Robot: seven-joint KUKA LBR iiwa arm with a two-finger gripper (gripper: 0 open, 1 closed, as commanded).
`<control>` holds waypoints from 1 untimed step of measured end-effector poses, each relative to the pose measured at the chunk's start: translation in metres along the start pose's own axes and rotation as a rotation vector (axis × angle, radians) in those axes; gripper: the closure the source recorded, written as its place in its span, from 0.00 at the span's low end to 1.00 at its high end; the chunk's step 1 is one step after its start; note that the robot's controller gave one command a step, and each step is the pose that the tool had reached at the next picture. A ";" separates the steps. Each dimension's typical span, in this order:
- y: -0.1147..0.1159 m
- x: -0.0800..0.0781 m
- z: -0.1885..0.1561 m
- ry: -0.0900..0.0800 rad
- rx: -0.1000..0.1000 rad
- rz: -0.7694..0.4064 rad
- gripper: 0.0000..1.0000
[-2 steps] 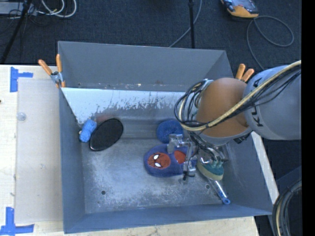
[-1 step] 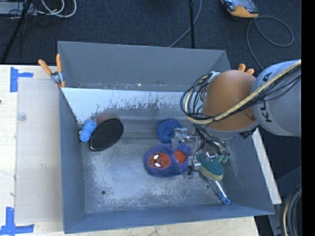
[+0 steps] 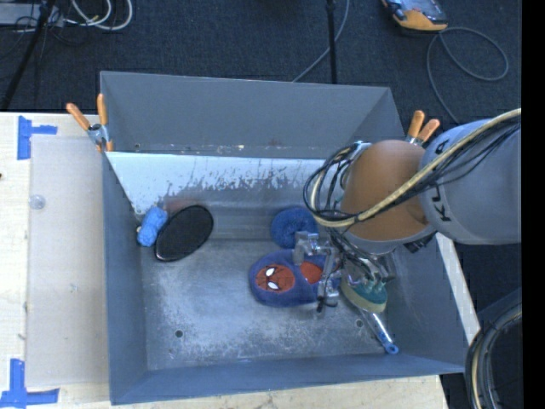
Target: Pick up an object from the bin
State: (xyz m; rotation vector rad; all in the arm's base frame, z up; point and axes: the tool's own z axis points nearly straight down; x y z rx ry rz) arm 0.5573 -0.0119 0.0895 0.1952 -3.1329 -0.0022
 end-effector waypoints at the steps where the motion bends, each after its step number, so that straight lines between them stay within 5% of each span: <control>1: -0.002 -0.025 0.018 -0.003 0.001 -0.110 1.00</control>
Offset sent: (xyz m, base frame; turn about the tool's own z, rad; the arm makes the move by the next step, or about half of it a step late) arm 0.0000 0.0000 0.0000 0.0000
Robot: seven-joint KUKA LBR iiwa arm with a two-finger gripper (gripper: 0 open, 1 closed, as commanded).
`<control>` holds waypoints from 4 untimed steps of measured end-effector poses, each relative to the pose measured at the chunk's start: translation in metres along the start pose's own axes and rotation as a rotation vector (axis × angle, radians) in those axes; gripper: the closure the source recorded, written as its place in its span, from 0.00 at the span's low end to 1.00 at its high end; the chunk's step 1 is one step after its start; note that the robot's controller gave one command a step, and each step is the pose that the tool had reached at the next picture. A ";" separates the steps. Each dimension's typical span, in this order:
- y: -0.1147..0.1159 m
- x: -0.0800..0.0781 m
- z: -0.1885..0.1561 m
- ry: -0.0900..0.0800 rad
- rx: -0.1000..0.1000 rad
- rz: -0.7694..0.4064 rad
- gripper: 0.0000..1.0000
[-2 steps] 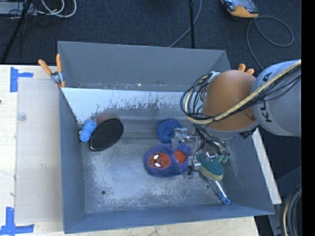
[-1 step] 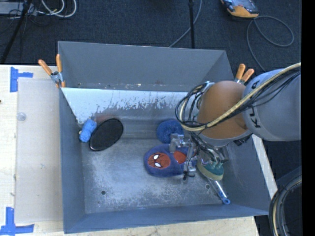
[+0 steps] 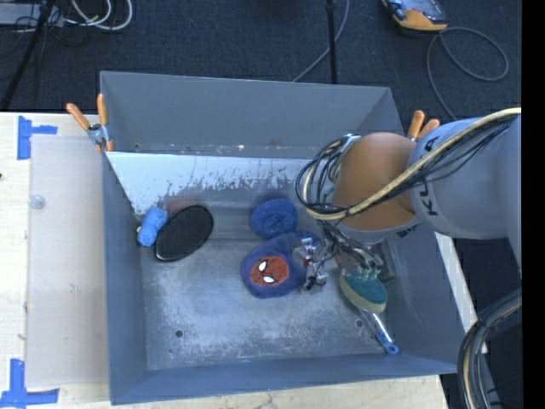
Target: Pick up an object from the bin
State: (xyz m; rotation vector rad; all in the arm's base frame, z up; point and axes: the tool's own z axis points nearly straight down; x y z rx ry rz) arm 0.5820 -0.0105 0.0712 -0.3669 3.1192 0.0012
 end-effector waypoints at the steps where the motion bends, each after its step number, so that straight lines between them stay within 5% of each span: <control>1: 0.000 0.000 0.000 0.000 0.000 0.000 1.00; 4: 0.001 0.001 -0.035 0.002 -0.001 0.000 1.00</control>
Offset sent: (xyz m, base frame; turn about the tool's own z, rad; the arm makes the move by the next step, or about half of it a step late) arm 0.0001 0.0001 0.0638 0.0000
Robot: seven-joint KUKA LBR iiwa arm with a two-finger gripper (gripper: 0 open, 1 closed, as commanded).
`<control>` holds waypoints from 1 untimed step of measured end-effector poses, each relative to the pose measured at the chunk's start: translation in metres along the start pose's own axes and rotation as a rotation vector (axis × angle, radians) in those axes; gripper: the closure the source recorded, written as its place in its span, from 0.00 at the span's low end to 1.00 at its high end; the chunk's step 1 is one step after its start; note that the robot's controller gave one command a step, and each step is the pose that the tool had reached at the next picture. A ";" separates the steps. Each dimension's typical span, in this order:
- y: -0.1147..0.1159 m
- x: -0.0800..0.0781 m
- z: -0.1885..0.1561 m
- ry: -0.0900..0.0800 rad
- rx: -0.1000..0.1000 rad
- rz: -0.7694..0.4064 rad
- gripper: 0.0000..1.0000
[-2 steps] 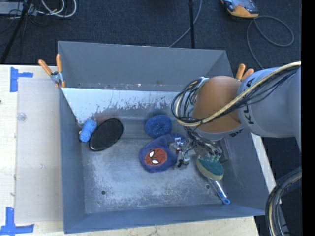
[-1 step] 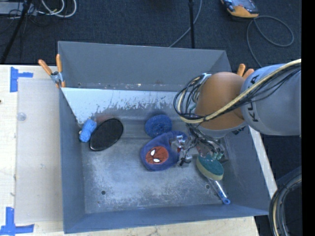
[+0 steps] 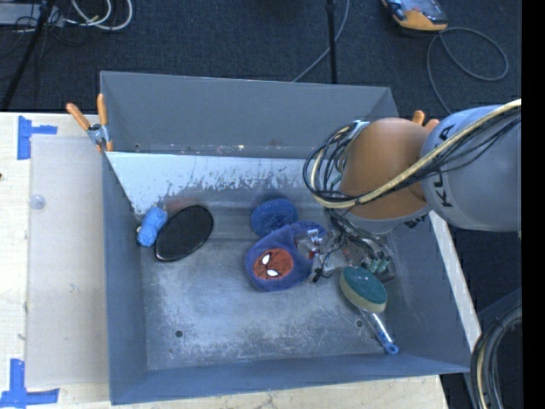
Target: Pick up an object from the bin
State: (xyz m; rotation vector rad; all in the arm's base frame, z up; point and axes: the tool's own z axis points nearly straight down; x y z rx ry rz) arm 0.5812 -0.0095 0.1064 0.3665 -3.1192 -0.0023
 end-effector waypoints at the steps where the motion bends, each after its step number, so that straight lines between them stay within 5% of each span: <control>1: 0.000 0.000 -0.009 0.002 -0.001 0.001 1.00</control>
Offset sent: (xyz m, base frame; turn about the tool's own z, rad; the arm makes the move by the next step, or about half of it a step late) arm 0.0000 -0.0002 0.0604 0.0000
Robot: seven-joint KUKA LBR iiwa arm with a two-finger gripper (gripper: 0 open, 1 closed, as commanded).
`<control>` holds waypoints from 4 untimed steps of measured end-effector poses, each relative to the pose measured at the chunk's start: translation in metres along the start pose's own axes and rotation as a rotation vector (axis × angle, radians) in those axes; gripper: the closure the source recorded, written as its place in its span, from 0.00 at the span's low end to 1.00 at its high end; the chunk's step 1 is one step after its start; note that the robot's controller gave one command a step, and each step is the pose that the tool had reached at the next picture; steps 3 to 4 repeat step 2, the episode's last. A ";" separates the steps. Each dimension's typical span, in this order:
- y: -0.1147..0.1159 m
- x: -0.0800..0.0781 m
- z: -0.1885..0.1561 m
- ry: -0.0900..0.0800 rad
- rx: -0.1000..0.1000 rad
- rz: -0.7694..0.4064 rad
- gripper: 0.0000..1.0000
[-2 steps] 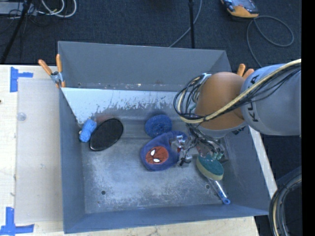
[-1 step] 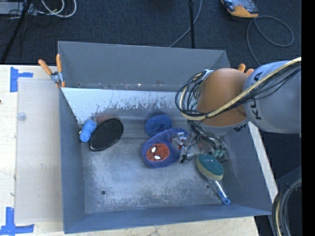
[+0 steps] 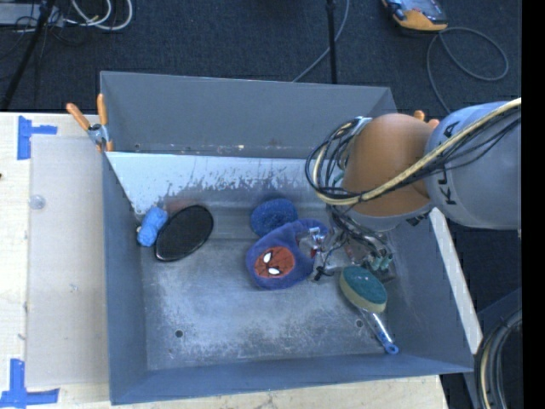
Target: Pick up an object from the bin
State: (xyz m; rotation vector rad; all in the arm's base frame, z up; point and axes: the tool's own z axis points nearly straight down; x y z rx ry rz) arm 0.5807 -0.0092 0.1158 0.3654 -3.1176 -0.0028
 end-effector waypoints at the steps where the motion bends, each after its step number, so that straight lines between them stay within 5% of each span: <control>1: 0.001 0.001 -0.013 0.004 -0.001 0.001 1.00; 4: 0.001 0.000 -0.027 0.000 0.000 0.001 1.00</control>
Offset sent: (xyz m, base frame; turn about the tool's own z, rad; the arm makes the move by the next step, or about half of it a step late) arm 0.0000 0.0000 0.0446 0.0000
